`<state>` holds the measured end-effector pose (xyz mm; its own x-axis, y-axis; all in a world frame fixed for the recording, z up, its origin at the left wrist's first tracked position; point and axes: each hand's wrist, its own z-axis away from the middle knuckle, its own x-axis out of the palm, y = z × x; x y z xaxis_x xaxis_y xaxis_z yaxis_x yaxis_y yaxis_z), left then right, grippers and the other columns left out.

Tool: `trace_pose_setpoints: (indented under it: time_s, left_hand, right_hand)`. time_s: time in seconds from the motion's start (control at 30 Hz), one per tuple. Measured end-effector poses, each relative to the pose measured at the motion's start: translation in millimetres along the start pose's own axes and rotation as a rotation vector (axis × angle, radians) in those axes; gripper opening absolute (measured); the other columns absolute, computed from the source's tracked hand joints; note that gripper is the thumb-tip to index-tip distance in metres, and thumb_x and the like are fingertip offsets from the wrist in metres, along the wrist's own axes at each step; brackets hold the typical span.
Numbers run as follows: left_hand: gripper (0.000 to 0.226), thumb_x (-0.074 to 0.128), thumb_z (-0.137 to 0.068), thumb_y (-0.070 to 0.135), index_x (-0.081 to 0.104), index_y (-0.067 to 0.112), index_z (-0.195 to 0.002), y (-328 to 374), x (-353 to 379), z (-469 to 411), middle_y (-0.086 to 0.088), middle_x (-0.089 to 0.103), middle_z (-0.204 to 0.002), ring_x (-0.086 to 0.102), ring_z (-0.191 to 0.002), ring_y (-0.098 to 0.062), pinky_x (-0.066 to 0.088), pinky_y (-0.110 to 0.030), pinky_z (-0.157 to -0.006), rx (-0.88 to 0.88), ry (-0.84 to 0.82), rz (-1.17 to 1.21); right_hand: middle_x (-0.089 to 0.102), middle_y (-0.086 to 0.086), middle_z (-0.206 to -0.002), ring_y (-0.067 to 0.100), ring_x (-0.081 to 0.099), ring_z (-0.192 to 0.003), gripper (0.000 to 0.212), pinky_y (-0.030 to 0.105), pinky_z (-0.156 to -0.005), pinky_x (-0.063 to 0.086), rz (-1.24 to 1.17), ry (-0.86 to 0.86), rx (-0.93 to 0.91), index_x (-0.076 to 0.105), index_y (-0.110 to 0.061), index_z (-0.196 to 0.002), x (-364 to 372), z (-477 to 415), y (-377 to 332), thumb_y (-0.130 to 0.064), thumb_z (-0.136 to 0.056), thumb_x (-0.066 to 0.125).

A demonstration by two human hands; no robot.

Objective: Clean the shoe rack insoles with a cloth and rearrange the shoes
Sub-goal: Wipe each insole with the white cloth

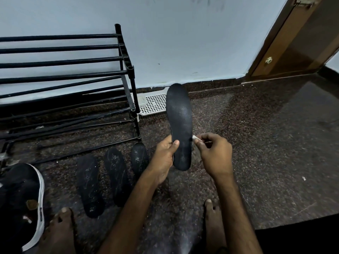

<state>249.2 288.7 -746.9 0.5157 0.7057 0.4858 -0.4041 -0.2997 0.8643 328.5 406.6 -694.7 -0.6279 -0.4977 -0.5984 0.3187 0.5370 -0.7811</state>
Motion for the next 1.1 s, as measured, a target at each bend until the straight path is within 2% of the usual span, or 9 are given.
trace_pose_setpoints:
  time_s: [0.07, 0.13, 0.3, 0.43, 0.57, 0.7, 0.87, 0.97, 1.1]
  left_hand:
    - [0.034, 0.043, -0.104, 0.006, 0.053, 0.005, -0.136, -1, -5, -1, -0.01, 0.069, -0.122, 0.065, -0.113, -0.02, 0.052, -0.028, -0.092, -0.001, 0.008, -0.011]
    - [0.034, 0.043, -0.103, 0.004, 0.053, 0.006, -0.136, -2, -8, -1, -0.006, 0.07, -0.121, 0.065, -0.113, -0.017, 0.051, -0.028, -0.093, -0.014, 0.033, 0.002]
    - [0.032, 0.043, -0.103, 0.003, 0.058, 0.012, -0.129, -15, -16, 1, -0.004, 0.072, -0.115, 0.068, -0.108, -0.016, 0.052, -0.032, -0.095, -0.09, 0.119, 0.041]
    - [0.026, 0.046, -0.102, 0.005, 0.064, 0.013, -0.12, -42, -26, -4, 0.0, 0.075, -0.106, 0.07, -0.097, -0.014, 0.054, -0.032, -0.088, -0.192, 0.235, 0.025]
    - [0.025, 0.05, -0.101, 0.007, 0.065, 0.012, -0.12, -77, -38, -15, 0.0, 0.073, -0.106, 0.068, -0.093, -0.015, 0.054, -0.035, -0.082, -0.322, 0.298, -0.085]
    - [0.026, 0.052, -0.1, 0.006, 0.064, 0.006, -0.124, -106, -45, -29, -0.006, 0.071, -0.116, 0.067, -0.092, -0.014, 0.056, -0.022, -0.066, -0.391, 0.294, -0.248]
    - [0.029, 0.053, -0.099, 0.002, 0.061, -0.003, -0.126, -138, -51, -44, -0.015, 0.069, -0.119, 0.066, -0.101, -0.023, 0.056, -0.022, -0.07, -0.41, 0.305, -0.327]
    - [0.03, 0.049, -0.101, 0.003, 0.06, 0.0, -0.128, -149, -54, -49, -0.012, 0.068, -0.12, 0.066, -0.101, -0.022, 0.054, -0.02, -0.067, -0.429, 0.28, -0.35]
    - [0.032, 0.036, -0.105, 0.001, 0.057, 0.008, -0.129, -149, -56, -53, -0.009, 0.065, -0.112, 0.062, -0.09, -0.017, 0.054, -0.019, -0.061, -0.465, 0.322, -0.319]
  right_hand:
    - [0.069, -0.012, -0.076, 0.001, 0.063, -0.068, 0.001, 0.007, -0.059, 0.045, -0.056, 0.033, 0.024, 0.074, -0.02, -0.088, -2, -1, 0, -0.021, -0.088, 0.073]
    - [0.07, -0.012, -0.077, 0.002, 0.064, -0.07, 0.002, 0.006, -0.059, 0.046, -0.098, 0.04, 0.065, 0.073, -0.021, -0.088, -1, 1, 5, -0.023, -0.088, 0.073]
    - [0.072, -0.007, -0.078, 0.008, 0.066, -0.072, 0.003, 0.021, -0.064, 0.051, -0.225, 0.062, 0.222, 0.074, -0.017, -0.089, 14, 7, 37, -0.02, -0.087, 0.074]
    - [0.073, -0.002, -0.078, 0.011, 0.067, -0.07, 0.004, 0.028, -0.067, 0.054, -0.308, 0.062, 0.357, 0.074, -0.017, -0.089, 30, 15, 61, -0.015, -0.086, 0.074]
    - [0.073, 0.001, -0.077, 0.012, 0.065, -0.068, 0.005, 0.025, -0.061, 0.05, -0.339, 0.014, 0.429, 0.072, -0.018, -0.085, 46, 20, 80, -0.014, -0.086, 0.074]
    - [0.073, 0.003, -0.076, 0.014, 0.066, -0.069, 0.007, 0.029, -0.065, 0.053, -0.373, -0.007, 0.484, 0.071, -0.017, -0.082, 53, 19, 96, -0.011, -0.086, 0.073]
    - [0.075, 0.003, -0.08, 0.02, 0.07, -0.077, 0.003, 0.039, -0.073, 0.058, -0.386, -0.032, 0.52, 0.073, -0.015, -0.087, 62, 15, 109, -0.014, -0.085, 0.074]
    - [0.075, 0.005, -0.083, 0.021, 0.071, -0.08, 0.005, 0.037, -0.073, 0.059, -0.396, -0.033, 0.526, 0.072, -0.015, -0.087, 65, 14, 111, -0.011, -0.086, 0.073]
    - [0.074, 0.005, -0.08, 0.016, 0.068, -0.073, 0.011, 0.031, -0.067, 0.056, -0.405, -0.036, 0.538, 0.07, -0.018, -0.083, 69, 13, 113, -0.009, -0.087, 0.072]
